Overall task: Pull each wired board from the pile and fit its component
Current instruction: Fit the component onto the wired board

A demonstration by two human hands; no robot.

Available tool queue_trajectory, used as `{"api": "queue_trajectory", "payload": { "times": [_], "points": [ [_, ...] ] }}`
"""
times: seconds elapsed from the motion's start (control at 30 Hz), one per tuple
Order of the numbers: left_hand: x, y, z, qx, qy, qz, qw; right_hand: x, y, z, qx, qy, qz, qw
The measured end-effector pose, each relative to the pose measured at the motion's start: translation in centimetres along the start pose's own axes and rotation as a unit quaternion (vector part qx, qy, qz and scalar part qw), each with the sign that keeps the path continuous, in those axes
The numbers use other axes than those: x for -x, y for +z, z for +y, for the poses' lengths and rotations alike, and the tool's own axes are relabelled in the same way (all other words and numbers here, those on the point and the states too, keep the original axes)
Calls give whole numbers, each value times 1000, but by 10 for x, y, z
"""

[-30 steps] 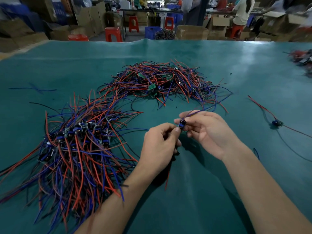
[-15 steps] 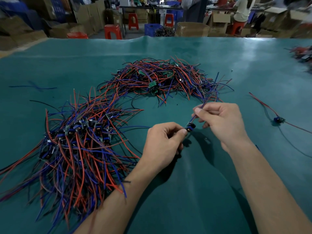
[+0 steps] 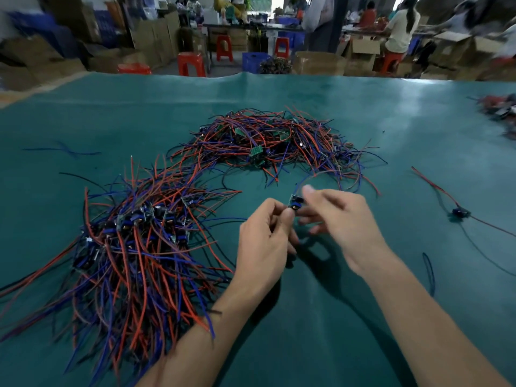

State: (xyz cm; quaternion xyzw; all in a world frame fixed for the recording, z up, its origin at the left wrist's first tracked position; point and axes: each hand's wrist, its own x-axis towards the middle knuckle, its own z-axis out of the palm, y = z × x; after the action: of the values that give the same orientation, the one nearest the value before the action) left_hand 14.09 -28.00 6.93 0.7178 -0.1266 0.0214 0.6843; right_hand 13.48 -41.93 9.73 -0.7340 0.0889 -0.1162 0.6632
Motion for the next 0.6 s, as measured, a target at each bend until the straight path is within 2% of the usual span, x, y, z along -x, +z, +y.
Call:
{"api": "queue_trajectory", "payload": {
  "times": [0.1,0.2,0.3,0.37,0.43,0.5,0.6],
  "points": [
    [0,1,0,-24,8,-44,999,5,10,-1,14,-84,-13,996],
    [1,2,-1,-56,21,-85,995,3,0,-16,12,-148,57,987],
    [4,3,-1,-121,70,-108,984,-1,-11,-54,-14,-224,137,965],
    [5,2,-1,-152,84,-111,979,-1,-6,-86,-34,-267,149,952],
    [5,2,-2,-167,81,-118,976,0,13,-114,-63,-276,91,955],
    [5,2,-1,-156,75,-116,978,-1,43,-134,-45,-260,-20,964],
    [5,3,0,-154,63,-92,982,-13,82,-140,153,-203,-197,947]
  ]
}}
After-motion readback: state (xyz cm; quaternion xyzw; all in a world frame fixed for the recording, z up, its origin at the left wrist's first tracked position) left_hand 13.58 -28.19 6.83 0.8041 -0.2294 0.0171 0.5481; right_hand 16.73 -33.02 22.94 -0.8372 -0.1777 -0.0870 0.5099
